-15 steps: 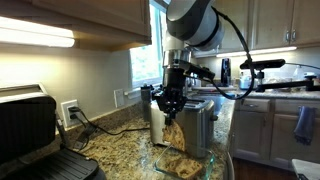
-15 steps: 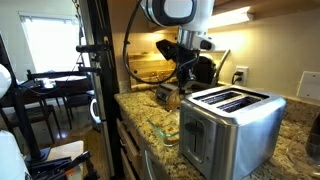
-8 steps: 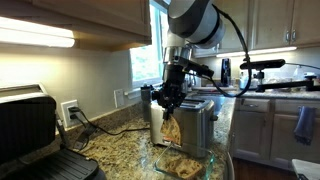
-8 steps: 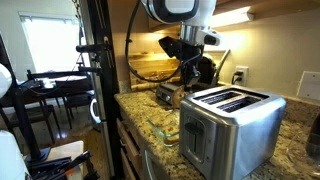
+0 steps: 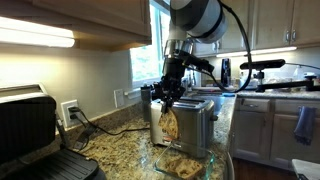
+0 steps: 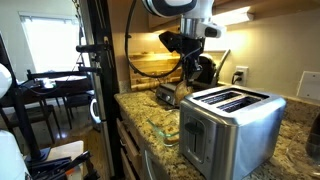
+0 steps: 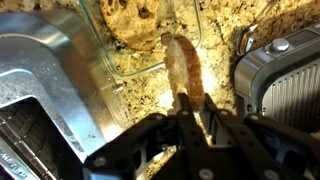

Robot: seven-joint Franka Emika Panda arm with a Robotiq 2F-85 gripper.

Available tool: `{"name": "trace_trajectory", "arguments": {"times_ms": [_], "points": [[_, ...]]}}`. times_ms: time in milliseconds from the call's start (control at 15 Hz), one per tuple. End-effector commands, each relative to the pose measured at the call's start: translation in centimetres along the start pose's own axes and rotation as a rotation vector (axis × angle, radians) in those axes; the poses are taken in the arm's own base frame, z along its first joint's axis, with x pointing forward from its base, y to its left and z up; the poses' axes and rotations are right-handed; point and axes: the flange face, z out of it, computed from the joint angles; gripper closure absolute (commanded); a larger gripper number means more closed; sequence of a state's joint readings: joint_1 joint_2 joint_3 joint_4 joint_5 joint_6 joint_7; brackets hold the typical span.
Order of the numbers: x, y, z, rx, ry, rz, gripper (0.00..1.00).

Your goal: Put a slice of bread in the toaster and push the toaster lever down

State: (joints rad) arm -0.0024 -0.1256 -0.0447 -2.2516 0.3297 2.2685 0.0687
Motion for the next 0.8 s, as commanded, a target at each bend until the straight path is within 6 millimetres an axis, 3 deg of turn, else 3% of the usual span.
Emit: {"name": "trace_trajectory", "arguments": {"times_ms": [0,733], "points": [[-1.7,0.3,-2.2,0.019,0.032,0.000,0.95],[-0.7,0.8,-4.3,0.012,0.077,0.044,0.95]]}}
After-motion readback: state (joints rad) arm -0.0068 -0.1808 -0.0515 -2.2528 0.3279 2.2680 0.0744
